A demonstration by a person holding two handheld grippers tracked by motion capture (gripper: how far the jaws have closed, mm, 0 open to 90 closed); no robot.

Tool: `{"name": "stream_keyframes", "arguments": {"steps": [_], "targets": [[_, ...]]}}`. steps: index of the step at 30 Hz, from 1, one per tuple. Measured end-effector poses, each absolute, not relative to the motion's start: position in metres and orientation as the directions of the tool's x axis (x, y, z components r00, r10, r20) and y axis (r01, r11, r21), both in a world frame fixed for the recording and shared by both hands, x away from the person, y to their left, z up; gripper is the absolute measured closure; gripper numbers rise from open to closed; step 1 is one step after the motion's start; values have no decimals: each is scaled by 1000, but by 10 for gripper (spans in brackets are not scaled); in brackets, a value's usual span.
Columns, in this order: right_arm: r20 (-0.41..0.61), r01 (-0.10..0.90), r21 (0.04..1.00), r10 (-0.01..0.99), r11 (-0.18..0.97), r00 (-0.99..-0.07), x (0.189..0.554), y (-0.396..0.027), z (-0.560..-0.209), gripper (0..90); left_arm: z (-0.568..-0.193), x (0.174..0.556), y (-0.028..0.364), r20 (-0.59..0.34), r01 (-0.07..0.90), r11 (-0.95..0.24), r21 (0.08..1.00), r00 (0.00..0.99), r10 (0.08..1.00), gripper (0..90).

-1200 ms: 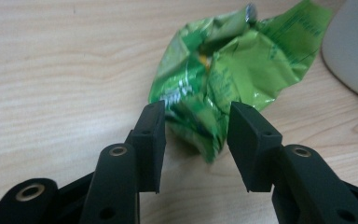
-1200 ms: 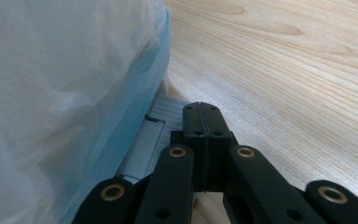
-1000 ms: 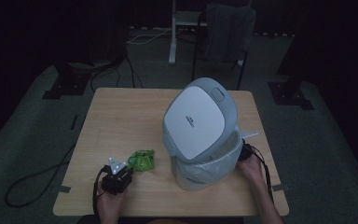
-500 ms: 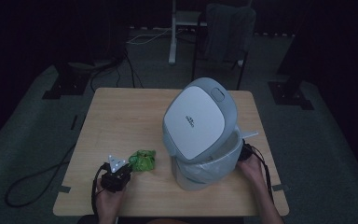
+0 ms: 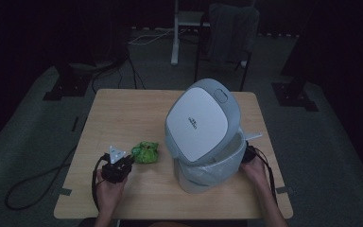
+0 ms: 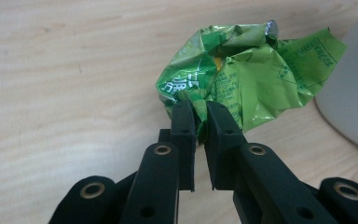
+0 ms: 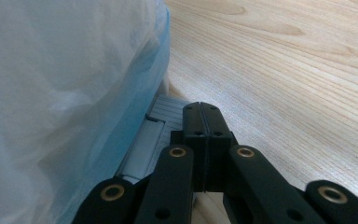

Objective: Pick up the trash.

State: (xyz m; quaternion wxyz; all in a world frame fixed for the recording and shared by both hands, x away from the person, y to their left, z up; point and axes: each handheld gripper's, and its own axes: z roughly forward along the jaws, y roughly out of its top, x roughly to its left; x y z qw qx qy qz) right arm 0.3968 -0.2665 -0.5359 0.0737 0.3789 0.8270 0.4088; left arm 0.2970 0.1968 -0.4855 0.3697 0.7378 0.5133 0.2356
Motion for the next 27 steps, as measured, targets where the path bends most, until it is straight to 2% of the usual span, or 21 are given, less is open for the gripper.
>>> {"name": "stream_keyframes", "arguments": {"steps": [7,27], "targets": [[188,567,732,687,378,-702,397,-266,-536,900,-462,323,200,-41,532,-219,818,434,900,830],[191,568,732,686,377,-702,397,-267,-536,900,-393,371,200,-21,421,-238,875,524,851,829]]}}
